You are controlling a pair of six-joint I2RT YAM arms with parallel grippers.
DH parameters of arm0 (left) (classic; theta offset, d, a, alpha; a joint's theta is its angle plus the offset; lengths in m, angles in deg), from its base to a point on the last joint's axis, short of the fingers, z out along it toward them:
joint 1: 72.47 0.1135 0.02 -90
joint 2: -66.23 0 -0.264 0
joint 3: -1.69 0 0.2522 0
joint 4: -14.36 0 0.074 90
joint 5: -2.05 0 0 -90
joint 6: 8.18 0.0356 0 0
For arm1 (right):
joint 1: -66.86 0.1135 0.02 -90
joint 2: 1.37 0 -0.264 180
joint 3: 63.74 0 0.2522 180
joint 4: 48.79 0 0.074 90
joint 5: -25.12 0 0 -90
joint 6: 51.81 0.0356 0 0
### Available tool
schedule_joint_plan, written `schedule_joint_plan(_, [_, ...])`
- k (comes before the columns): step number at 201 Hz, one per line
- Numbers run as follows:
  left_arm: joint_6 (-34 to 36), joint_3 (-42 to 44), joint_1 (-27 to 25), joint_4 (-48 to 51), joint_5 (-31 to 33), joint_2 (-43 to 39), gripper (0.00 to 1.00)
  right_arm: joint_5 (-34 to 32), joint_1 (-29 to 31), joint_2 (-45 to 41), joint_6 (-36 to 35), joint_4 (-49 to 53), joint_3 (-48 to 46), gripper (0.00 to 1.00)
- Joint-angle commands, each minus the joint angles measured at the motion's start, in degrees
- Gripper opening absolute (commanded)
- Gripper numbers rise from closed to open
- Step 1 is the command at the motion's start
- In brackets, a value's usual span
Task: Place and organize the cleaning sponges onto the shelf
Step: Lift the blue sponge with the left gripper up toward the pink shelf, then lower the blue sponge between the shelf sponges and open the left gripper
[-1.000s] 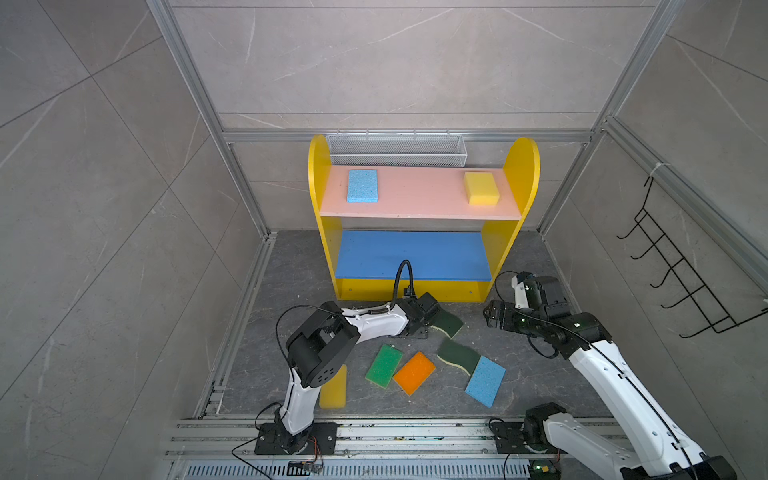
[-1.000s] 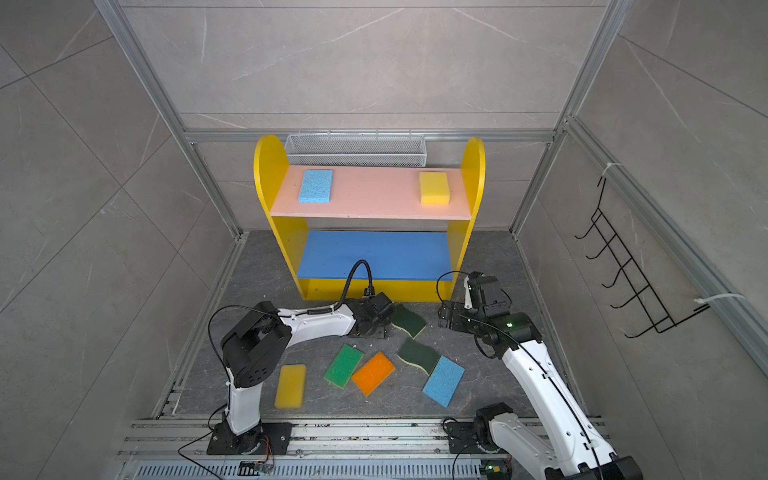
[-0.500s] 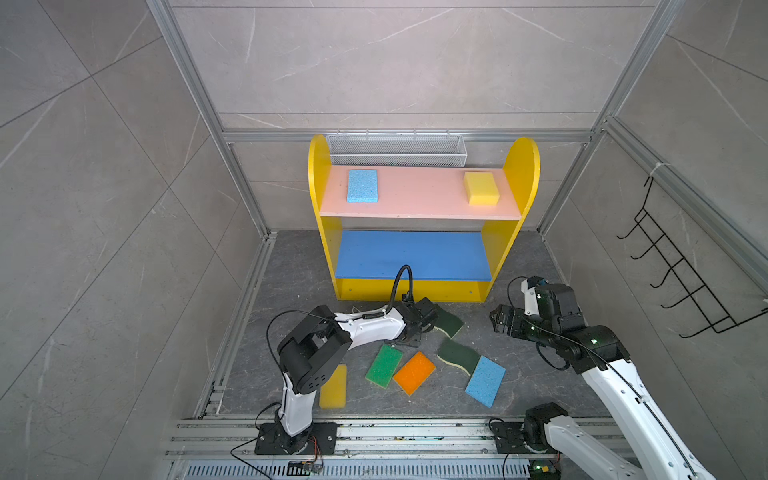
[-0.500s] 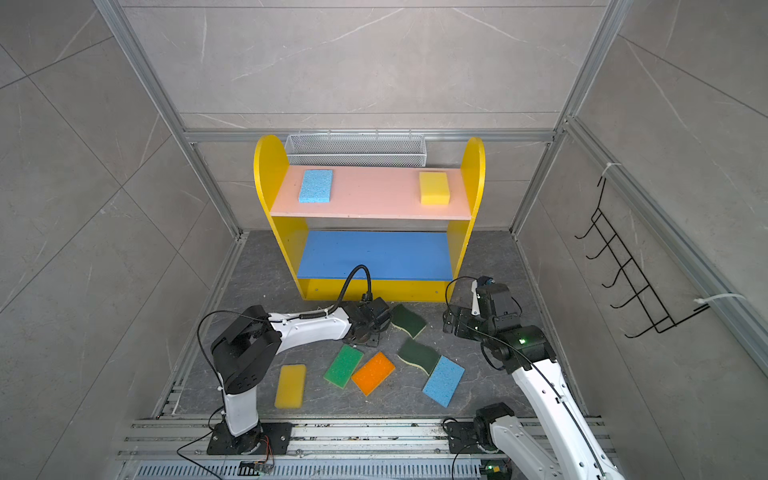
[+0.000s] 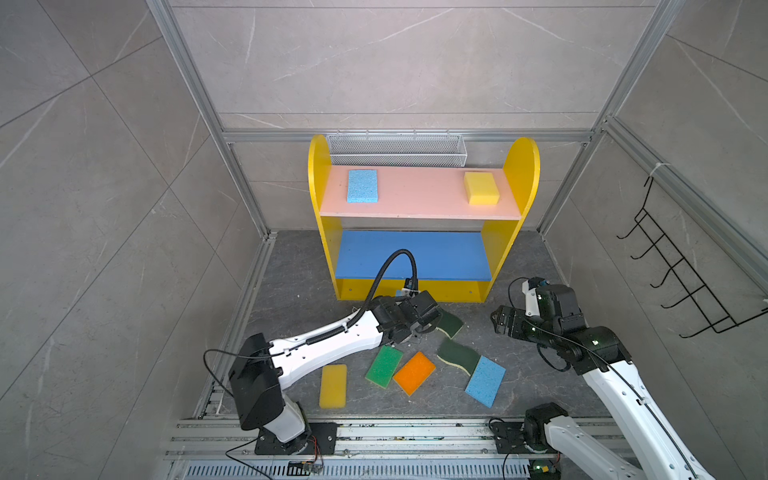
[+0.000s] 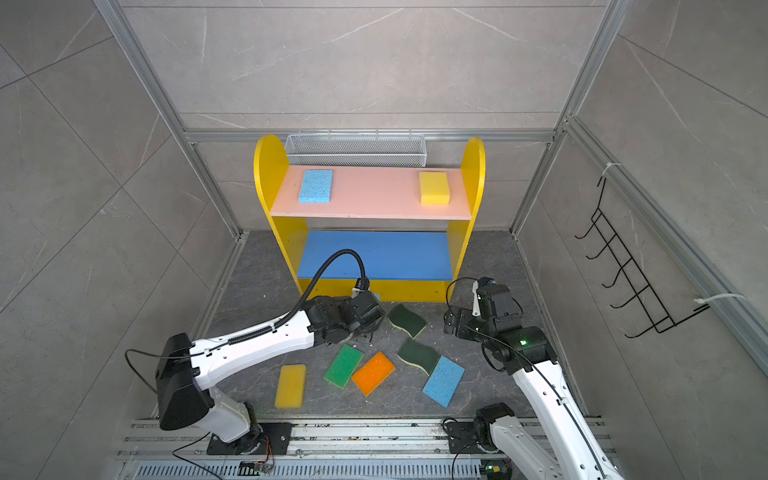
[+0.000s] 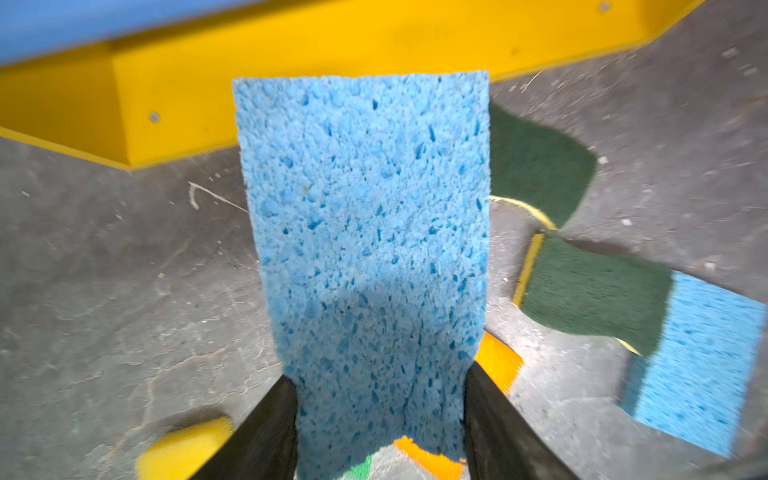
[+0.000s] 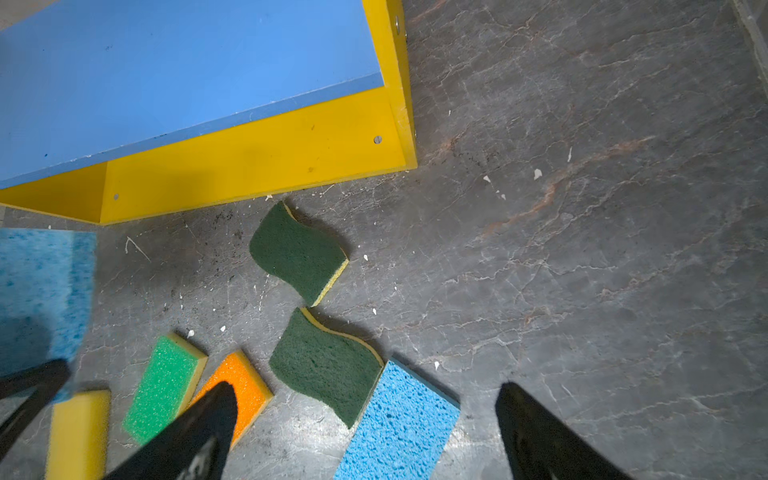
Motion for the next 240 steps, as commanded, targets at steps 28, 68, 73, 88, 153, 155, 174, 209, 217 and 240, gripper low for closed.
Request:
schedule_joint_plan(28, [4.1, -10.1, -3.4, 11.3, 6.2, -4.3, 0.59, -0.1, -0.2, -1.7, 0.3, -0.2, 1.0, 0.99])
schedule_joint_plan(68, [8.0, -20.7, -6.9, 14.1, 8.0, -5.3, 0.59, 1.6, -0.2, -0.6, 0.1, -0.9, 2.2, 0.99])
schedule_joint_plan(73, [8.9, -22.1, -7.1, 14.3, 7.8, -5.4, 0.59, 1.7, -0.2, -0.4, 0.1, -0.9, 2.2, 0.99])
schedule_joint_plan(88, [11.6, -26.2, -7.3, 14.7, 7.3, -5.1, 0.59, 2.1, -0.2, 0.0, 0.0, -1.3, 2.4, 0.99])
schedule_joint_plan(153, [26.7, -46.0, -4.5, 13.3, 9.3, 0.8, 0.59, 2.9, -0.2, 1.3, -0.7, -2.4, 2.9, 0.99])
schedule_joint_plan(155, [27.0, -46.2, -3.9, 13.0, 8.7, 0.9, 0.59, 3.0, -0.2, 1.3, -0.7, -2.4, 2.9, 0.99])
schedule_joint_plan(174, [28.4, -47.0, 2.9, 8.9, 0.7, 1.3, 0.59, 3.5, -0.2, 1.6, -0.9, -2.7, 3.0, 0.99])
schedule_joint_plan(209, [28.5, -50.4, 10.3, 4.1, -3.8, 5.3, 0.59, 3.4, -0.2, 1.9, -1.5, -2.4, 3.5, 0.99])
schedule_joint_plan(217, [29.1, -51.2, 10.9, 2.1, -4.2, 6.3, 0.59, 3.4, -0.2, 2.0, -1.7, -2.3, 3.7, 0.99])
schedule_joint_plan(240, [29.2, -55.6, 13.0, -2.0, -8.0, 10.6, 0.59, 3.3, -0.2, 2.7, -2.3, -2.0, 4.4, 0.99])
